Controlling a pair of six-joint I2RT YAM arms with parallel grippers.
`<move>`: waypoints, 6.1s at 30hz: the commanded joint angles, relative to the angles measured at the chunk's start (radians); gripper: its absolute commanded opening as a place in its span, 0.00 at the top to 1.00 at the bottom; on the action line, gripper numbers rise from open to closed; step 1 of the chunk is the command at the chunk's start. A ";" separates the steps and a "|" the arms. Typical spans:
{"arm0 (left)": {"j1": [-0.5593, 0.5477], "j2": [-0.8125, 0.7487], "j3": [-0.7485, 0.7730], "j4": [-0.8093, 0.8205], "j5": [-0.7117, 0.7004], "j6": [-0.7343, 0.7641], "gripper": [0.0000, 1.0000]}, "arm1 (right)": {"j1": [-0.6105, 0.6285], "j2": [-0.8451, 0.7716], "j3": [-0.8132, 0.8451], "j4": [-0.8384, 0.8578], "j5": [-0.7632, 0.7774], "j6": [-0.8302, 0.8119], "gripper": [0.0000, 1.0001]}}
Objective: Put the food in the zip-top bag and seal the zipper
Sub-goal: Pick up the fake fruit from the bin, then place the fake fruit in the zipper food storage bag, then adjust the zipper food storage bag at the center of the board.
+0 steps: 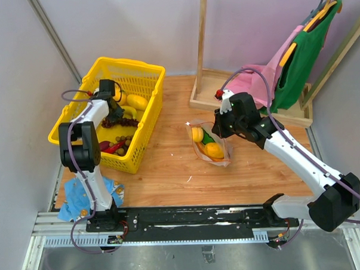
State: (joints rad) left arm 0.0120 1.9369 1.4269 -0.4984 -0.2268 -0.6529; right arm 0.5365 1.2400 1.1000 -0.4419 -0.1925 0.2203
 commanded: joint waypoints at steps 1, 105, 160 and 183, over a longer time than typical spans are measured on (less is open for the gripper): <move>0.010 -0.097 -0.008 -0.024 0.006 0.057 0.94 | -0.013 -0.016 0.003 0.012 -0.011 0.006 0.98; -0.889 -0.405 0.035 0.041 0.300 0.373 0.69 | -0.012 -0.053 -0.022 0.103 -0.104 0.133 0.98; -0.917 -0.446 -0.231 -0.140 0.181 0.015 1.00 | -0.013 -0.046 -0.003 0.068 -0.088 0.129 0.98; -0.863 -0.447 0.148 -0.361 0.333 0.086 1.00 | -0.102 0.014 0.059 -0.187 0.083 -0.056 0.98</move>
State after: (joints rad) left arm -0.8543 1.5116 1.4933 -0.8200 0.0448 -0.5865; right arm 0.4706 1.2633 1.1362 -0.5800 -0.1524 0.2016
